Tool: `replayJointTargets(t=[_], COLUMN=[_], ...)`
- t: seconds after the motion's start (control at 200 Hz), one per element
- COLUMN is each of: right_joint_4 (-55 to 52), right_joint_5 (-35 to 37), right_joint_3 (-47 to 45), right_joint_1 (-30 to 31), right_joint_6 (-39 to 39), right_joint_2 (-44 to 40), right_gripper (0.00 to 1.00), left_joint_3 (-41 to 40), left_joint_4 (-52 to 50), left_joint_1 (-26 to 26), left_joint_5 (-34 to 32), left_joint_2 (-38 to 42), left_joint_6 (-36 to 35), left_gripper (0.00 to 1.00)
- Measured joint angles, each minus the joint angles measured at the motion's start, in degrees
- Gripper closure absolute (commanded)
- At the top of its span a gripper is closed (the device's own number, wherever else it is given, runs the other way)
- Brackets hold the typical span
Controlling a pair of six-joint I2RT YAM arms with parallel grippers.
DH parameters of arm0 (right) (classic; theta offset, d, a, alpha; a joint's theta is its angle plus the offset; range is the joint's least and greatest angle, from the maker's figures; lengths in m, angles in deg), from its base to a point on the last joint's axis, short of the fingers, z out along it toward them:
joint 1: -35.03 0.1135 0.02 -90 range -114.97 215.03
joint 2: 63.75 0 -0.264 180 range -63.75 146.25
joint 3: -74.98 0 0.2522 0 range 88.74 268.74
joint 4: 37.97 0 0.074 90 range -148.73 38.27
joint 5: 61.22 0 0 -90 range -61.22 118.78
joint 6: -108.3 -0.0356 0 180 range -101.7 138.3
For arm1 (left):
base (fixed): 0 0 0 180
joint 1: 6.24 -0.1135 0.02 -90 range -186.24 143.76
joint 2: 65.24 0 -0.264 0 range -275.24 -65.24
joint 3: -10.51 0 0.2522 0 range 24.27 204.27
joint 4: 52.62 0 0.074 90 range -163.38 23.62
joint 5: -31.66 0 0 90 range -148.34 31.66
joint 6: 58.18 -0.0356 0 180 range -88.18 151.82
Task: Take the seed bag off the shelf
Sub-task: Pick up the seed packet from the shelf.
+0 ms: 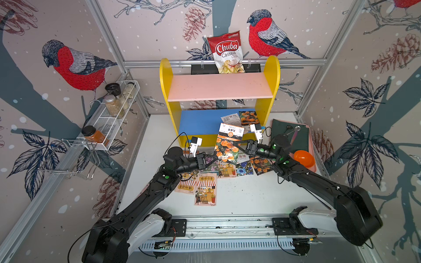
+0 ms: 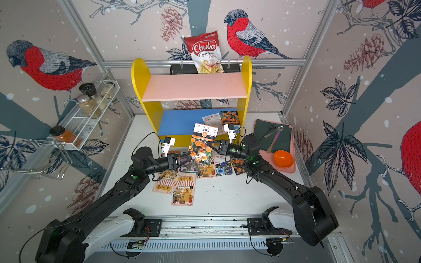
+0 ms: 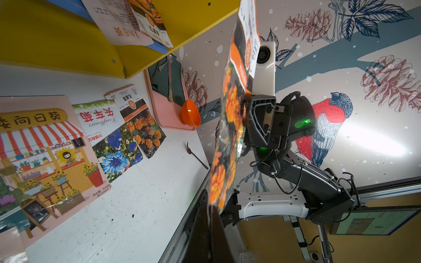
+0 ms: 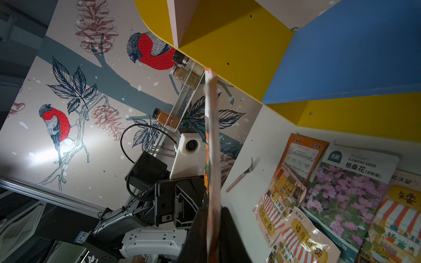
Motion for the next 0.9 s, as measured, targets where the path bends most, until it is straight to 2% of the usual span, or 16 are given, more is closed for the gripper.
replayJointTargets(t=[0.22,0.46,0.655,0.795,0.866,0.901], right_joint_4=[-0.33,-0.31,-0.46,-2.14,-2.54,-2.58], right_joint_5=[0.04,0.09,0.26,0.31,0.31,0.28], right_joint_3=[0.00,0.00,0.00,0.09,0.13,0.13], right_joint_1=[-0.09,0.00,0.00,-0.11,-0.35,-0.42], right_joint_6=[0.02,0.04,0.11,0.46,0.50,0.55], right_joint_2=[0.00,0.00,0.00,-0.55,-1.55,-1.88], right_gripper=[1.00,1.00,1.00,1.00,1.00,1.00], left_joint_3=[0.24,0.72,1.57,2.01,2.43,2.84], left_joint_4=[-0.42,-1.07,-1.51,-2.34,-3.21,-4.11], left_joint_1=[0.02,0.07,0.15,0.22,0.22,0.22], left_joint_5=[-0.87,-1.01,-1.53,-1.46,-1.36,-1.31], left_joint_2=[0.22,-0.02,-0.17,0.09,0.37,0.55], left_joint_6=[-0.42,-0.42,-0.92,-1.55,-2.01,-2.56], left_gripper=[1.00,1.00,0.48,0.15,0.04,0.04])
